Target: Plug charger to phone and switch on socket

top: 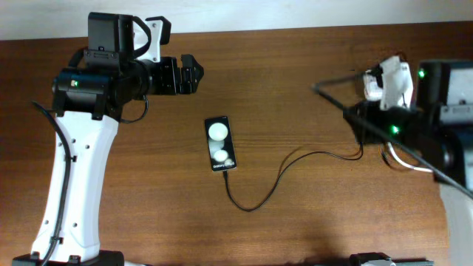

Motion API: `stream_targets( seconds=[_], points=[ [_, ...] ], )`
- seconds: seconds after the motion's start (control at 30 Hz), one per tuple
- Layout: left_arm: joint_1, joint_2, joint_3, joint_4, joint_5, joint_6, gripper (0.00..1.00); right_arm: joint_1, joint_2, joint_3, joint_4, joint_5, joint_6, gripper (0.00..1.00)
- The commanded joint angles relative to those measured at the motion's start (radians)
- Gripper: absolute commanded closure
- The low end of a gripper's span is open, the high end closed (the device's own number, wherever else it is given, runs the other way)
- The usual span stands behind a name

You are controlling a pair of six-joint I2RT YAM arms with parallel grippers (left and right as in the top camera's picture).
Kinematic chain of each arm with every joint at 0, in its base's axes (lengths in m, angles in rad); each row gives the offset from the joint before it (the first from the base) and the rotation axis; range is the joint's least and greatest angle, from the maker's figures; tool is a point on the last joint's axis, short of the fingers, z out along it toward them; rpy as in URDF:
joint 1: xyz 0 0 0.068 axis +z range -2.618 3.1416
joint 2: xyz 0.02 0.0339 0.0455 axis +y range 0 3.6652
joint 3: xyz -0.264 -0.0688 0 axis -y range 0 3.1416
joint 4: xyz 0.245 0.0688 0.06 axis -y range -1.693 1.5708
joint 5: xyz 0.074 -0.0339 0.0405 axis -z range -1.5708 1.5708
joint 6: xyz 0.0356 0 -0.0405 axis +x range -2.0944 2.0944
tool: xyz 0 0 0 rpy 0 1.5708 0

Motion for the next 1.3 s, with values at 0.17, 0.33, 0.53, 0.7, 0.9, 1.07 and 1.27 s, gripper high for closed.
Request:
stream_targets(
  seconds=[0.17,0.33,0.53,0.7,0.9,1.07,1.27],
  points=[
    [0.003,-0.015,0.009,0.002,-0.007,0.009,0.01,0.006,-0.11,0.005,-0.181,0.013,-0.008,0.01],
    [0.003,-0.015,0.009,0.002,-0.007,0.009,0.01,0.006,-0.08,0.005,-0.19,0.027,-0.01,0.01],
    [0.003,-0.015,0.009,0.002,-0.007,0.009,0.01,0.006,-0.064,0.005,-0.194,0.064,-0.013,0.01],
    [0.003,-0.015,0.009,0.002,-0.007,0.009,0.01,0.008,-0.13,-0.041,-0.15,0.105,-0.013,0.01],
    [0.003,-0.015,0.009,0.002,-0.007,0.009,0.01,0.008,-0.46,-0.371,0.177,0.196,-0.013,0.01],
    [0.003,-0.015,0.009,0.002,-0.007,0.009,0.01,0.008,-0.793,-0.822,0.67,0.257,-0.013,0.02],
    [0.003,-0.015,0.009,0.002,-0.007,0.009,0.01,0.008,-1.083,-1.369,1.171,0.253,-0.008,0.01]
  ],
)
